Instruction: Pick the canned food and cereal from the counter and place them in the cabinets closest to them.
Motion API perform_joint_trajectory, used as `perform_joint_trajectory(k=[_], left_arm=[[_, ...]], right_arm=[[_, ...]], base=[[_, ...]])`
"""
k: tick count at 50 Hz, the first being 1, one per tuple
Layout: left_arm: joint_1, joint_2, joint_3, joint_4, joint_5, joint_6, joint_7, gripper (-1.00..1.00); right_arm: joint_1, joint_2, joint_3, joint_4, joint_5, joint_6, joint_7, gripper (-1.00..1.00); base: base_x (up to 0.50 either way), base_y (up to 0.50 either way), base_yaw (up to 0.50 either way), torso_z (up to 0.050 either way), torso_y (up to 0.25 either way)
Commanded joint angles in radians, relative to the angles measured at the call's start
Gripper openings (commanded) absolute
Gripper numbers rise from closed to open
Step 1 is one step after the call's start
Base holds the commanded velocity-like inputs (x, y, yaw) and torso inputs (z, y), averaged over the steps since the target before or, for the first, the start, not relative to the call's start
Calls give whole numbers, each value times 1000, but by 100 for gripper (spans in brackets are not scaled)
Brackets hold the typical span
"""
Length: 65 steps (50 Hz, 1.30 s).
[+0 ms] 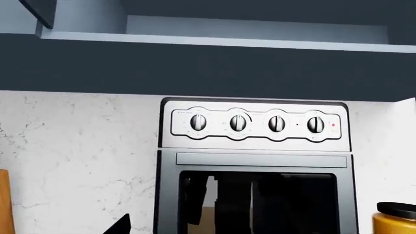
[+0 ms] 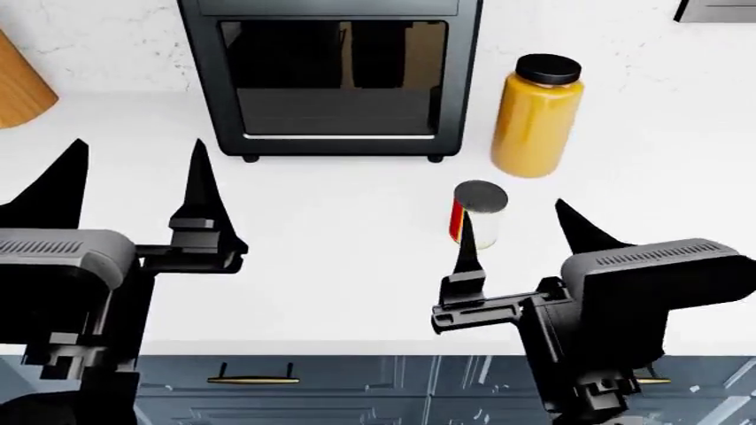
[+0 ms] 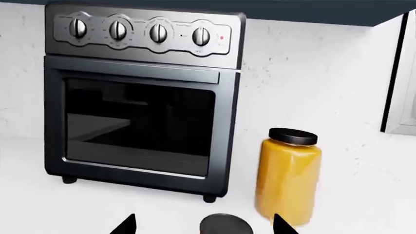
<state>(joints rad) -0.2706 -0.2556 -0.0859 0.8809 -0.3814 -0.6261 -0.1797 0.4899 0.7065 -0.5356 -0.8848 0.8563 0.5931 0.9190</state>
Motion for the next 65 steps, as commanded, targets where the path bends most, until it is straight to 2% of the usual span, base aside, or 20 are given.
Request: perform_joint_trajectory(k=[1, 25, 47, 65], left_arm=[[1, -6, 4, 0, -7, 3, -5, 100], [3, -19, 18, -1, -16, 7, -18, 100], [4, -32, 30, -6, -26, 19, -29, 100], [1, -45, 26, 2, -51, 15, -45, 100]], right_arm=[[27, -40, -8, 118, 95, 57, 32, 100], [35, -88, -23, 284, 104, 48, -19, 100], [255, -221, -73, 653, 96, 132, -135, 100], [328, -279, -97, 869, 58, 119, -215, 100]], base=[[0, 0, 0, 0, 0], [0, 0, 0, 0, 0], [0, 0, 0, 0, 0], [0, 0, 0, 0, 0]])
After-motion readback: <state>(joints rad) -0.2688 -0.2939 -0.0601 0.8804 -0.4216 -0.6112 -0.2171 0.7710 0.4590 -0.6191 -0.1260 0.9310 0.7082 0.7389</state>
